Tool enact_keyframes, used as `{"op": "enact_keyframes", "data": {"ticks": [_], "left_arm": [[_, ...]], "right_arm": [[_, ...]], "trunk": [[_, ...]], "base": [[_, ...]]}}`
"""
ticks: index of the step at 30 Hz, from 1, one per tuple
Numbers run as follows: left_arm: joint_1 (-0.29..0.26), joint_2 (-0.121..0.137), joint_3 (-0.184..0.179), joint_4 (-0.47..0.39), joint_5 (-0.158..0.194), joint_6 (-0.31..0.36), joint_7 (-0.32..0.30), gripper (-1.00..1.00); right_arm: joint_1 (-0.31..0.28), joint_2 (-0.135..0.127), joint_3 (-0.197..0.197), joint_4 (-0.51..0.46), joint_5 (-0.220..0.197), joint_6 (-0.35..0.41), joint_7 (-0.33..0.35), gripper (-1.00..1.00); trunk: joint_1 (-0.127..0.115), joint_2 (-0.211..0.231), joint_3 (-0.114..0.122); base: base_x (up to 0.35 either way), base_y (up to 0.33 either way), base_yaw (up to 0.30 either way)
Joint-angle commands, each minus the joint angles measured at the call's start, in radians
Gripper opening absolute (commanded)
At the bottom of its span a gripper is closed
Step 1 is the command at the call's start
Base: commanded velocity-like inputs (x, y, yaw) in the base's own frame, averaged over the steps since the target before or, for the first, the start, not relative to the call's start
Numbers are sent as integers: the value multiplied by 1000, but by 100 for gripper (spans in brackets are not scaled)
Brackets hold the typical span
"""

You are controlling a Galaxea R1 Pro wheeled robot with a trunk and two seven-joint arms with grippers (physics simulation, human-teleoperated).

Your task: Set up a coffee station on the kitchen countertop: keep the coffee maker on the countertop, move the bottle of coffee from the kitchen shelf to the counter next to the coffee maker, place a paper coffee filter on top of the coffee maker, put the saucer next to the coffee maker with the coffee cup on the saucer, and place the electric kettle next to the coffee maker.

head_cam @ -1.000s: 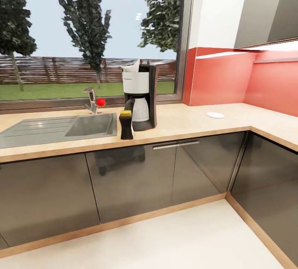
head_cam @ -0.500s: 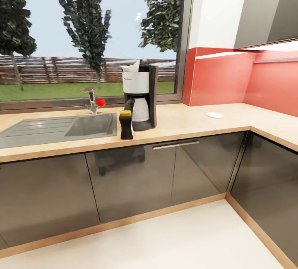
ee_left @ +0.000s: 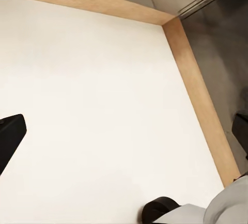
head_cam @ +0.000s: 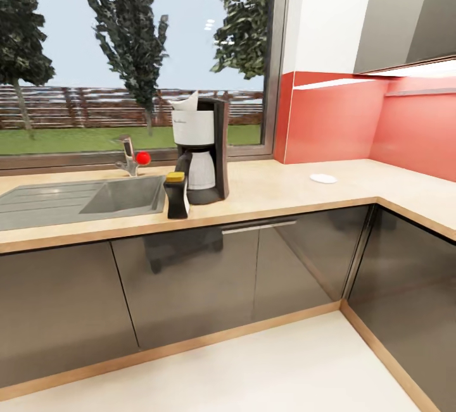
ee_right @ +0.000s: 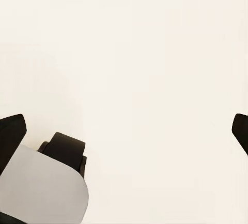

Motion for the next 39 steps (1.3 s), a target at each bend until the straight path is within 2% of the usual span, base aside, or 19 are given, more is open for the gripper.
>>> {"op": "enact_keyframes", "data": {"ticks": [1,8,15,18,39], "left_arm": [[-1,0,-8,0,7,-6,-1,100],[-1,0,-8,0,7,-6,-1,100],[-1,1,-8,0,7,-6,-1,100],[9,-13,-11,2,8,-5,-5,100],[9,-13,-11,2,8,-5,-5,100]], "right_arm": [[-1,0,0,1,2,-3,0,100],[0,0,1,1,2,-3,0,100],[0,0,2,1,2,-3,-2,100],[-12,-7,-10,-1,-9,-8,-3,100],[-12,-7,-10,-1,-9,-8,-3,100]], "trunk": [[0,0,-1],[0,0,-1],[0,0,-1],[0,0,-1],[0,0,-1]], "base": [[12,-16,0],[4,-51,1],[0,-250,164],[0,0,0],[0,0,0]]}}
